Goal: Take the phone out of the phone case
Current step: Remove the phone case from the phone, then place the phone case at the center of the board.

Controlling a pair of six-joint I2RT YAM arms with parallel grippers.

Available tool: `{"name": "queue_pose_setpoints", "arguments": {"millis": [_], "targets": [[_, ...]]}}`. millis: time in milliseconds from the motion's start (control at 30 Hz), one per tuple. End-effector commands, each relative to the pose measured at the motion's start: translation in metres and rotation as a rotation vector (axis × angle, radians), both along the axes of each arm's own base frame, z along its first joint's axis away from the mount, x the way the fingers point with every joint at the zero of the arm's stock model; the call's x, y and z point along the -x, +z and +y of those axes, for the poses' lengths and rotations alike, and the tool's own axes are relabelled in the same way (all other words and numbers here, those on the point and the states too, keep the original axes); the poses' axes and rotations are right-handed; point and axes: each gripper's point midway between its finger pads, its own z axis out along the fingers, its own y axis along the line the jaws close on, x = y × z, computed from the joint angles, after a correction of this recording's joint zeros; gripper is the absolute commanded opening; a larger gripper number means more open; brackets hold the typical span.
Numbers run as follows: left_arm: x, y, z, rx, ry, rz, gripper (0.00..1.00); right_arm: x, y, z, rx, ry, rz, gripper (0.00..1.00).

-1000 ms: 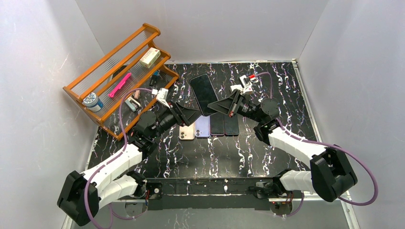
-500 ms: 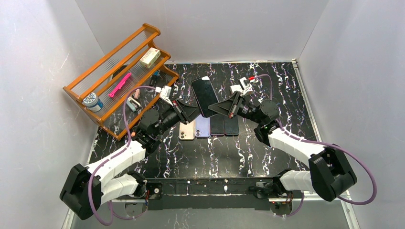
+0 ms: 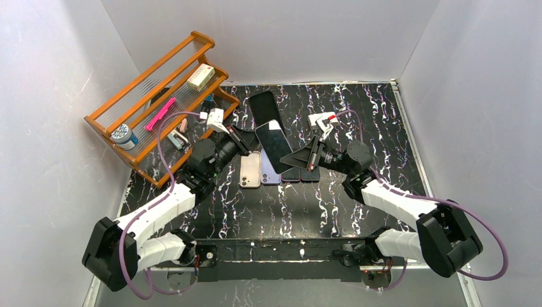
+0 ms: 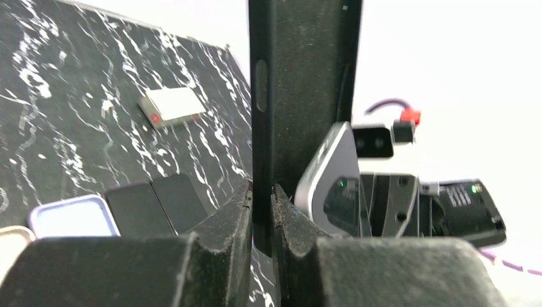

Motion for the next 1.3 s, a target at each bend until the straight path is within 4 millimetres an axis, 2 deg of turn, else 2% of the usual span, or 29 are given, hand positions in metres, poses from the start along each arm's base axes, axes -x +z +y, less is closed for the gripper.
{"name": "queue_pose_setpoints", "arguments": {"millis": [0, 133, 200, 267, 400, 567, 733, 900, 1000, 1133, 1267], "targets": [[-0.018, 0.032, 0.016, -0.003, 0.119, -0.083, 0.0, 0.015, -0.002, -0.003, 0.003, 0.042, -0.034, 0.01], [-0.023, 0.022, 0.022, -0.073, 0.151, -0.052, 0.0, 0.012, -0.01, -0.008, 0.019, 0.005, -0.035, 0.01], [-0.028, 0.012, 0.032, -0.161, 0.19, -0.016, 0.0, 0.002, -0.014, -0.014, 0.062, -0.047, -0.061, 0.01], [-0.029, -0.007, 0.045, -0.286, 0.213, 0.044, 0.0, -0.01, -0.021, -0.024, 0.12, -0.108, -0.063, 0.01], [-0.031, -0.032, 0.073, -0.482, 0.227, 0.13, 0.0, -0.037, -0.036, -0.058, 0.207, -0.245, -0.047, 0.01], [-0.024, -0.074, 0.1, -0.656, 0.149, 0.306, 0.0, -0.062, -0.06, -0.101, 0.293, -0.381, -0.007, 0.01], [-0.013, -0.111, 0.12, -0.791, 0.092, 0.453, 0.0, -0.08, -0.089, -0.144, 0.371, -0.508, 0.052, 0.01], [-0.007, -0.142, 0.145, -0.878, 0.114, 0.58, 0.0, -0.09, -0.124, -0.182, 0.424, -0.617, 0.125, 0.01], [-0.003, -0.161, 0.155, -0.922, 0.11, 0.641, 0.0, -0.091, -0.144, -0.188, 0.46, -0.619, 0.157, 0.01], [0.003, -0.184, 0.156, -0.949, 0.066, 0.705, 0.01, -0.092, -0.174, -0.195, 0.526, -0.631, 0.212, 0.01], [0.005, -0.195, 0.164, -0.988, 0.066, 0.736, 0.02, -0.092, -0.192, -0.197, 0.564, -0.621, 0.237, 0.01]]}}
